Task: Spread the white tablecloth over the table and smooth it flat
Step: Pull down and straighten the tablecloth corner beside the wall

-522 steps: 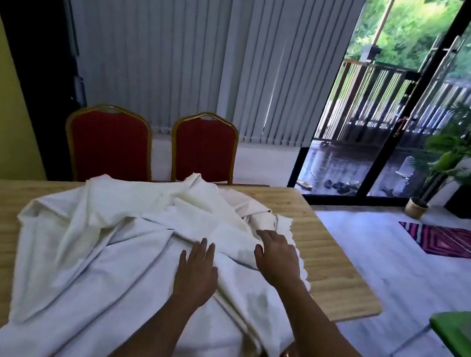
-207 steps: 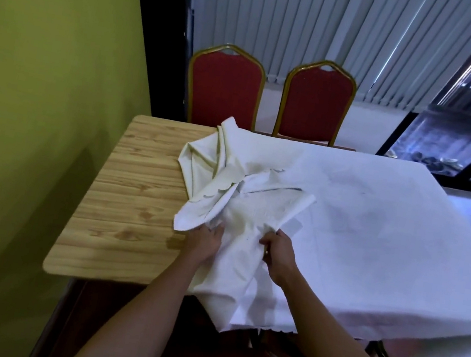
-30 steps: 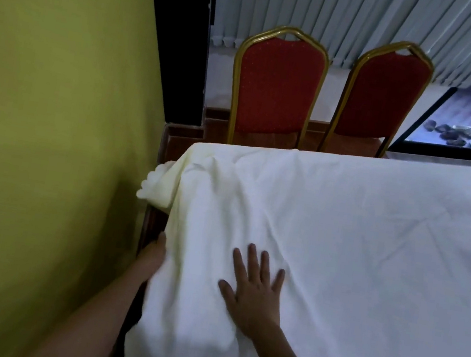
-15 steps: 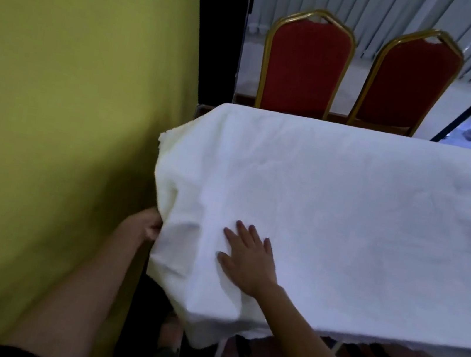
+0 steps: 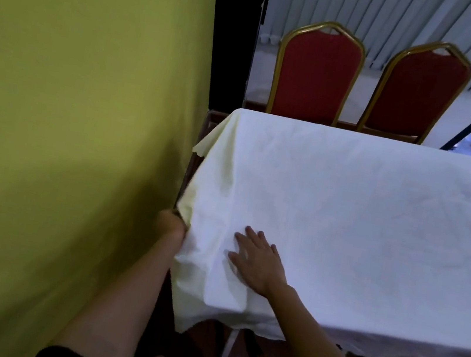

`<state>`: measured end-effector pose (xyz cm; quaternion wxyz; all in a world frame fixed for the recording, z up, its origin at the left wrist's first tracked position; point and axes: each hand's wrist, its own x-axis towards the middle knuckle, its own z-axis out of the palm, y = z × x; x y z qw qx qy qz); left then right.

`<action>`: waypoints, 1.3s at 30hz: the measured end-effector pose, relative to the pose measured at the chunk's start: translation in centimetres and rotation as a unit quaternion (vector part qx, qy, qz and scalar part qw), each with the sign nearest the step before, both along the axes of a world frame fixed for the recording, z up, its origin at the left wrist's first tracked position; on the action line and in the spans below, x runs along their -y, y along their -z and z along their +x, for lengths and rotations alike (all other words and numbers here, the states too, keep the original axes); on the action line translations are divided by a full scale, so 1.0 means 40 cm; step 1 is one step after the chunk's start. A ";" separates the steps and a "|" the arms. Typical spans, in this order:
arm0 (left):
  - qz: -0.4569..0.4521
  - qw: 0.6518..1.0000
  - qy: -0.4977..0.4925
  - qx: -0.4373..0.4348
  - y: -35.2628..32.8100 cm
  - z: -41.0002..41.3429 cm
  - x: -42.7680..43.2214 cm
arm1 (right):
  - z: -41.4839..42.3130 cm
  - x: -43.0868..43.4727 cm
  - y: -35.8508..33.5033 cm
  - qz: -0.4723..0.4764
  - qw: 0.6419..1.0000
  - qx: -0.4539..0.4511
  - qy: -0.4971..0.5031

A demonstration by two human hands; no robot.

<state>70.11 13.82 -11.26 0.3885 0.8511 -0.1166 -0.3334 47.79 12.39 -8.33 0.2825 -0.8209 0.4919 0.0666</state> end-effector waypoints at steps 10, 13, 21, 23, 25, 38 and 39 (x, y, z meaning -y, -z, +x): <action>-0.060 0.954 0.162 0.246 -0.026 -0.065 -0.055 | -0.035 -0.027 0.011 -0.109 0.985 -0.031 0.128; -0.068 0.931 0.340 0.115 -0.002 -0.155 -0.056 | -0.044 -0.036 0.023 -0.054 0.990 -0.098 0.089; -0.064 0.980 0.152 0.107 -0.013 -0.164 -0.039 | -0.058 -0.032 0.030 -0.068 0.988 -0.126 0.049; -0.029 0.979 0.155 0.127 -0.028 -0.160 -0.025 | -0.060 -0.030 0.034 -0.057 0.989 -0.130 0.039; -0.017 0.977 0.156 0.144 -0.042 -0.156 -0.009 | -0.055 -0.019 0.033 -0.038 0.990 -0.133 0.026; 0.000 0.921 0.274 0.276 -0.042 -0.103 0.143 | 0.000 0.143 -0.005 -0.158 0.965 0.090 0.191; -0.002 0.908 0.313 0.278 -0.037 -0.106 0.158 | 0.000 0.149 0.000 -0.185 0.952 0.105 0.222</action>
